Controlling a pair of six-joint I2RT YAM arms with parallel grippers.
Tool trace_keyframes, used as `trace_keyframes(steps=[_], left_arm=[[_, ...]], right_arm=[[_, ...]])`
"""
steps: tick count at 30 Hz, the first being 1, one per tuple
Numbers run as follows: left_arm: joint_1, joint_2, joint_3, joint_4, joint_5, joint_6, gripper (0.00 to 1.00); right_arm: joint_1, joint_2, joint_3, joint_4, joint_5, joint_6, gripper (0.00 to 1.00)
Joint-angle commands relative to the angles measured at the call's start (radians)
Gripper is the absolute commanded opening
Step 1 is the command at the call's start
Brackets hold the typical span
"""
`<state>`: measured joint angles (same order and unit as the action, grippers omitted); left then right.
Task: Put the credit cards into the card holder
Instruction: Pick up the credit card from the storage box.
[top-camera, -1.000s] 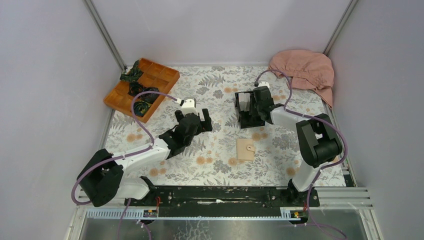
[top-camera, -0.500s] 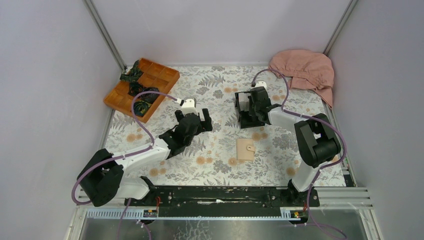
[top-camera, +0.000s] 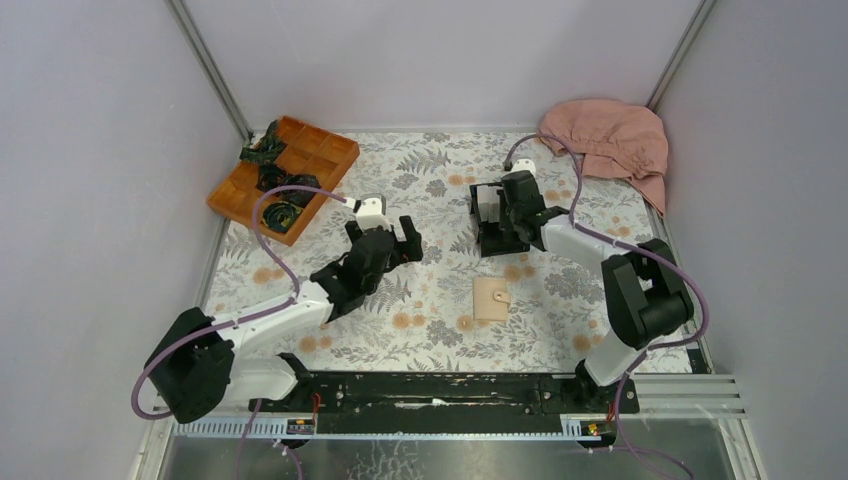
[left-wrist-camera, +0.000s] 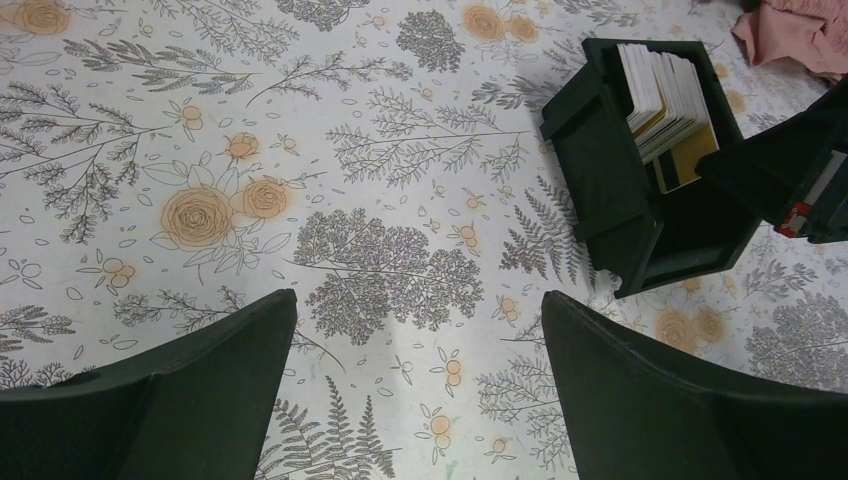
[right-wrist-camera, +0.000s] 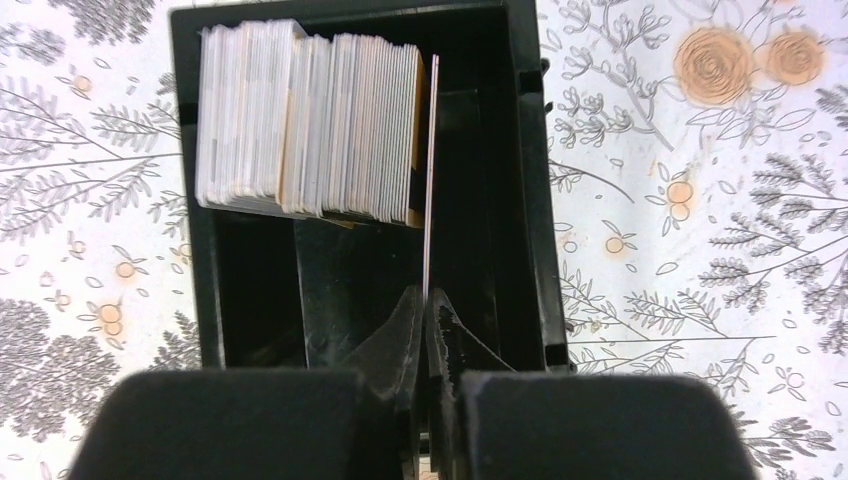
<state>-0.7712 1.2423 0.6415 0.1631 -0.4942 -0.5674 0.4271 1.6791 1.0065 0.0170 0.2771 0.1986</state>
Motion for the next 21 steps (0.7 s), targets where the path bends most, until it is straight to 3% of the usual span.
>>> trace_keyframes(steps=[1,13,21], left_arm=[[-0.010,-0.024,-0.011,0.020,-0.010,-0.009,1.00],[-0.014,-0.035,0.030,0.011,0.043,0.016,1.00],[-0.013,-0.050,0.048,0.055,0.166,0.009,1.00]], right_arm=[[0.015,-0.091,0.050,-0.033,0.033,-0.017,0.01],[0.022,-0.280,0.012,-0.147,0.006,-0.030,0.00],[0.030,-0.505,-0.053,-0.246,-0.167,-0.015,0.00]])
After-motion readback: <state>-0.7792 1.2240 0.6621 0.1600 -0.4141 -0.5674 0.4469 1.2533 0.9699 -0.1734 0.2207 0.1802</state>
